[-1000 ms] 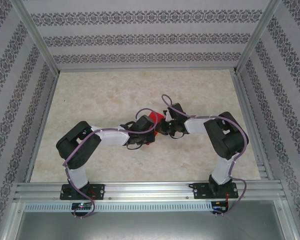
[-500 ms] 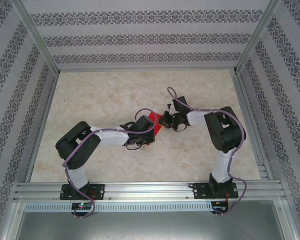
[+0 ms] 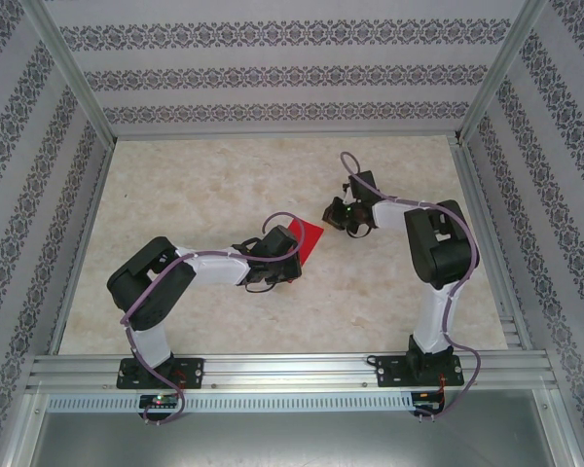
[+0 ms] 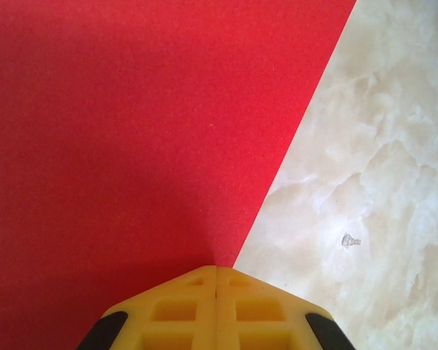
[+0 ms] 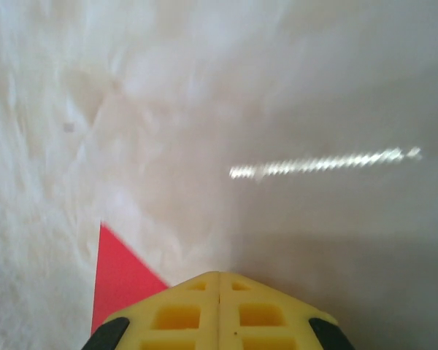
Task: Fold a paper plane with a square sheet of paper (pick it up from the middle)
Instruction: First fold in half a square sheet of paper at the center of the table.
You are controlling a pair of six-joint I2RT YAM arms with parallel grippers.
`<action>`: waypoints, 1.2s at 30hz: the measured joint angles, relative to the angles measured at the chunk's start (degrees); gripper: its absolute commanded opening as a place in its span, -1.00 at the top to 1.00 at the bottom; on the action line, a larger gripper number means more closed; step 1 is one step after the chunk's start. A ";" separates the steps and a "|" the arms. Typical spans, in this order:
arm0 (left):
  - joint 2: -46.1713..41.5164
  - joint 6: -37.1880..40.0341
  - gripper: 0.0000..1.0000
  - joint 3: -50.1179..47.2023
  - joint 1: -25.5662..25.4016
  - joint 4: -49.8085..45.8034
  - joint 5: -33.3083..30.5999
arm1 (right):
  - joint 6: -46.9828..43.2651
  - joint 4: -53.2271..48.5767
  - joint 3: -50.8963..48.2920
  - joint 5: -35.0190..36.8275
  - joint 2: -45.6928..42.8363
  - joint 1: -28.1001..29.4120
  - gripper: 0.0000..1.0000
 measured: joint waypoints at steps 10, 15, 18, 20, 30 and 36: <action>0.00 0.02 1.00 1.07 0.00 -2.16 0.66 | -0.83 2.62 -7.67 -3.02 -10.80 2.08 1.00; 0.02 0.09 1.00 1.92 0.00 -4.11 1.14 | -0.81 3.72 -8.85 -5.33 -9.84 5.49 1.00; 0.02 0.42 1.00 2.51 0.00 -5.57 1.46 | -0.81 3.69 -8.85 -5.68 -7.45 5.79 1.00; 0.02 0.48 1.00 2.89 0.00 -6.47 1.55 | -0.83 3.37 -8.85 -5.62 -6.08 5.77 1.00; 0.02 4.02 1.00 4.76 1.18 -5.53 7.96 | -3.37 -0.70 -6.58 -5.40 -3.32 5.11 1.00; 2.45 6.38 1.00 9.86 2.54 -3.30 9.77 | -4.44 -1.51 -6.03 -5.46 -3.10 5.11 1.00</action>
